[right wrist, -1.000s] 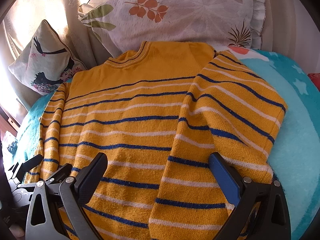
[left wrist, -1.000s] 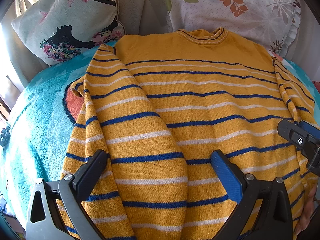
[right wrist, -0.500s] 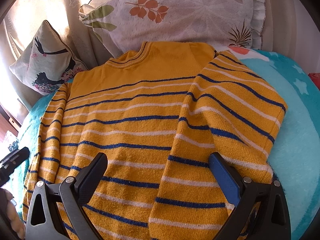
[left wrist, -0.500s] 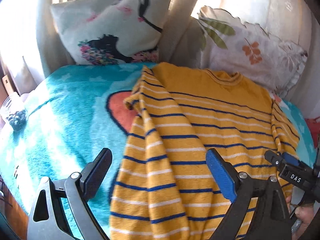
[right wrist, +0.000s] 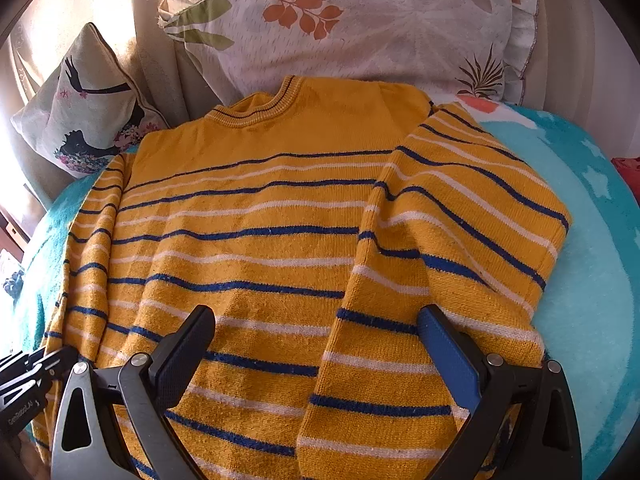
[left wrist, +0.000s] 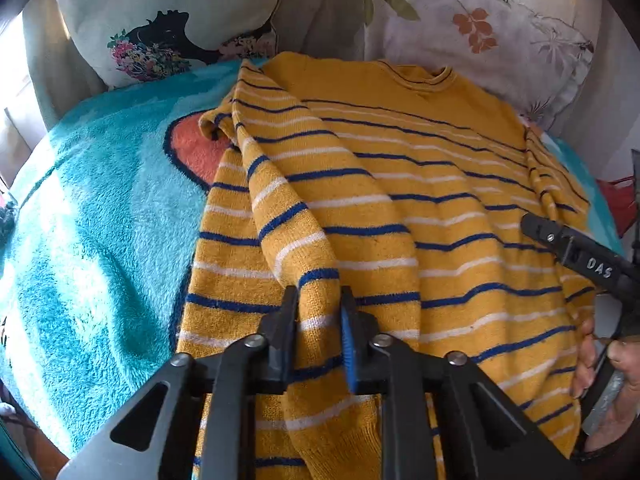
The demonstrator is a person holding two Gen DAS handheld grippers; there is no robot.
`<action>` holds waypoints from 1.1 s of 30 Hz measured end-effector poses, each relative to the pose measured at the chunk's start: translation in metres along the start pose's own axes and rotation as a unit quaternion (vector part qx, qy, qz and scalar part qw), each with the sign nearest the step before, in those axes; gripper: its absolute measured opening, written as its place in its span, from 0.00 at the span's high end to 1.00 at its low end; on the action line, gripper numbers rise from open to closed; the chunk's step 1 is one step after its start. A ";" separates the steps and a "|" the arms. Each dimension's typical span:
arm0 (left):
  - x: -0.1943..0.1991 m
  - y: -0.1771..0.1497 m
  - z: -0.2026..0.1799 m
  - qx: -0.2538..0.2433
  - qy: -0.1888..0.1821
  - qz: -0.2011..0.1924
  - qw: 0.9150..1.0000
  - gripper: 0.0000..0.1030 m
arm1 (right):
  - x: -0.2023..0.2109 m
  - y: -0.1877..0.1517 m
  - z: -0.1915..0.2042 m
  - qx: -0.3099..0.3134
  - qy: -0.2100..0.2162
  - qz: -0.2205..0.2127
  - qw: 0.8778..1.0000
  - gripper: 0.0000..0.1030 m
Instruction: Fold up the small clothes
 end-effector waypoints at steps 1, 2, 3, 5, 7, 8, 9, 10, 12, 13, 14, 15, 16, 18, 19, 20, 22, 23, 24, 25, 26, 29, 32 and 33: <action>0.007 0.004 0.005 0.013 -0.017 -0.005 1.000 0.91 | 0.000 0.000 0.001 0.003 -0.004 -0.001 1.000 0.00; 0.015 0.009 0.016 0.033 -0.028 -0.013 0.999 0.91 | 0.000 0.000 0.001 0.005 -0.008 0.000 1.000 0.00; 0.024 0.015 0.032 0.054 -0.025 -0.024 0.998 0.91 | 0.000 0.000 0.001 0.008 -0.011 0.000 1.000 0.00; 0.041 0.027 0.073 0.088 0.014 -0.053 0.995 0.91 | -0.001 0.000 0.003 0.012 -0.017 0.002 1.000 0.00; 0.052 0.037 0.122 0.120 0.083 -0.071 0.987 0.91 | -0.002 -0.001 0.003 0.013 -0.021 0.008 1.000 0.00; 0.056 0.038 0.146 0.137 0.119 -0.074 0.981 0.91 | -0.002 0.000 0.004 0.015 -0.023 0.010 1.000 0.00; 0.058 0.040 0.169 0.151 0.155 -0.076 0.973 0.91 | -0.002 -0.001 0.004 0.016 -0.026 0.011 0.999 0.00; 0.058 0.040 0.188 0.158 0.188 -0.073 0.967 0.90 | -0.002 -0.001 0.004 0.018 -0.028 0.013 0.999 0.00; 0.058 0.034 0.215 0.179 0.212 -0.056 0.959 0.90 | -0.003 -0.001 0.005 0.023 -0.035 0.015 0.999 0.00; 0.059 0.031 0.220 0.192 0.193 -0.054 0.961 0.90 | -0.004 -0.002 0.005 0.024 -0.037 0.017 0.999 0.00; 0.062 0.028 0.222 0.201 0.168 -0.056 0.963 0.89 | -0.004 -0.002 0.006 0.027 -0.041 0.018 0.999 0.00; 0.067 0.025 0.219 0.205 0.149 -0.061 0.965 0.89 | -0.005 -0.002 0.006 0.030 -0.045 0.020 0.998 0.00; 0.072 0.024 0.212 0.202 0.137 -0.067 0.967 0.86 | -0.005 -0.002 0.006 0.033 -0.046 0.021 0.998 0.00; 0.086 0.023 0.192 0.188 0.107 -0.085 0.973 0.75 | 0.002 0.001 0.008 0.027 -0.009 0.013 1.000 0.03; 0.092 0.024 0.180 0.182 0.088 -0.094 0.975 0.64 | 0.014 0.005 0.009 0.012 0.040 0.004 0.999 0.07; 0.100 0.023 0.170 0.178 0.071 -0.105 0.976 0.52 | 0.031 0.009 0.006 -0.011 0.091 -0.006 0.996 0.15; 0.112 0.023 0.153 0.164 0.050 -0.127 0.977 0.45 | 0.070 0.018 -0.013 -0.048 0.129 -0.042 0.990 0.14; 0.115 0.024 0.145 0.153 0.044 -0.134 0.978 0.43 | 0.087 0.021 -0.025 -0.054 0.120 -0.061 0.989 0.13; 0.114 0.026 0.138 0.141 0.038 -0.136 0.980 0.42 | 0.102 0.022 -0.040 -0.054 0.095 -0.074 0.991 0.11; 0.112 0.024 0.130 0.130 0.031 -0.136 0.982 0.42 | 0.110 0.021 -0.050 -0.047 0.070 -0.077 0.993 0.11; 0.109 0.023 0.123 0.122 0.023 -0.132 0.983 0.42 | 0.114 0.016 -0.060 -0.039 0.045 -0.070 0.996 0.11; 0.092 0.014 0.101 0.096 0.002 -0.109 0.989 0.42 | 0.110 -0.011 -0.070 -0.020 0.013 -0.031 0.999 0.11; 0.080 0.004 0.084 0.080 -0.008 -0.089 0.993 0.42 | 0.096 -0.031 -0.065 -0.004 0.008 -0.003 1.000 0.12; 0.078 0.001 0.080 0.075 -0.011 -0.084 0.994 0.42 | 0.092 -0.033 -0.061 0.000 0.009 -0.001 1.000 0.13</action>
Point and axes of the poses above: each gripper's, at about its wrist camera, not at the fingertips, and x roughly against the way its jaws point, z to its left, y to its top, the point moved 8 cm from there along -x, roughly the way its jaws point, and after that the axes turned 2 degrees about -z, right-handed, at the moved point
